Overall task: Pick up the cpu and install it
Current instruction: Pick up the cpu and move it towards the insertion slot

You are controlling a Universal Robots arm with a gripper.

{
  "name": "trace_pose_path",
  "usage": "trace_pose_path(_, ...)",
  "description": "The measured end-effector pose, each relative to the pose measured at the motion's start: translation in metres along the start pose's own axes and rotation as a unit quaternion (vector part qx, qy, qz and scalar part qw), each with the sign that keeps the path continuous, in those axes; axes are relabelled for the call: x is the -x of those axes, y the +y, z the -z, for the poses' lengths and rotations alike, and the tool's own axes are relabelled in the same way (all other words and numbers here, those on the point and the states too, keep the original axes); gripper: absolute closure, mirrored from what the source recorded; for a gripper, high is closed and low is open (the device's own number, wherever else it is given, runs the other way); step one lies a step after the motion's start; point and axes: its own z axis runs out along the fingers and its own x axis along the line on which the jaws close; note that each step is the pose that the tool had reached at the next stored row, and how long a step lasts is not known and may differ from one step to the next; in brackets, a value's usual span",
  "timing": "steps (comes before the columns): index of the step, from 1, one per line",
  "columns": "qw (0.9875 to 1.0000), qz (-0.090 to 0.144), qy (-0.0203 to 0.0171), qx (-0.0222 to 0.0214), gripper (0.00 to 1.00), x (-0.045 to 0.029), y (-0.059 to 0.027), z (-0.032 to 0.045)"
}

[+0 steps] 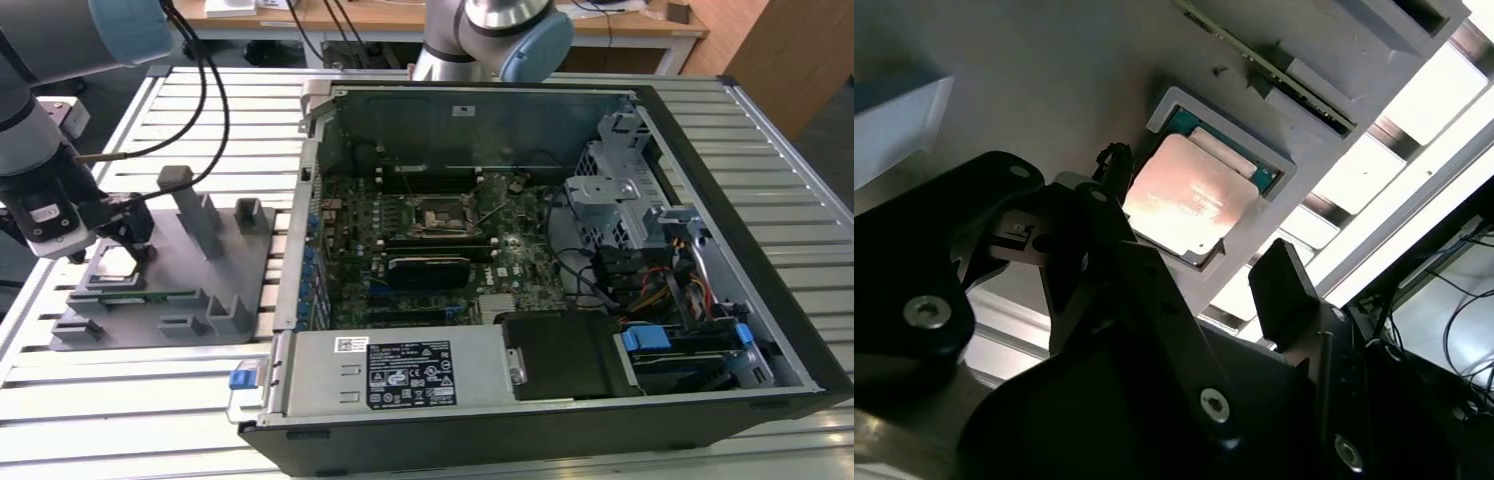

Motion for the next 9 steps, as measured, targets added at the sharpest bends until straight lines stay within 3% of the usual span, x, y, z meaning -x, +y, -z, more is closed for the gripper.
trace_pose_path(6, 1.0, -0.001, 0.0001, -0.0002, 0.26, 0.0, 0.0, -0.0029)
trace_pose_path(9, 1.0, -0.002, 0.0, -0.0062, 0.26, 0.0, 0.0005, -0.0035)
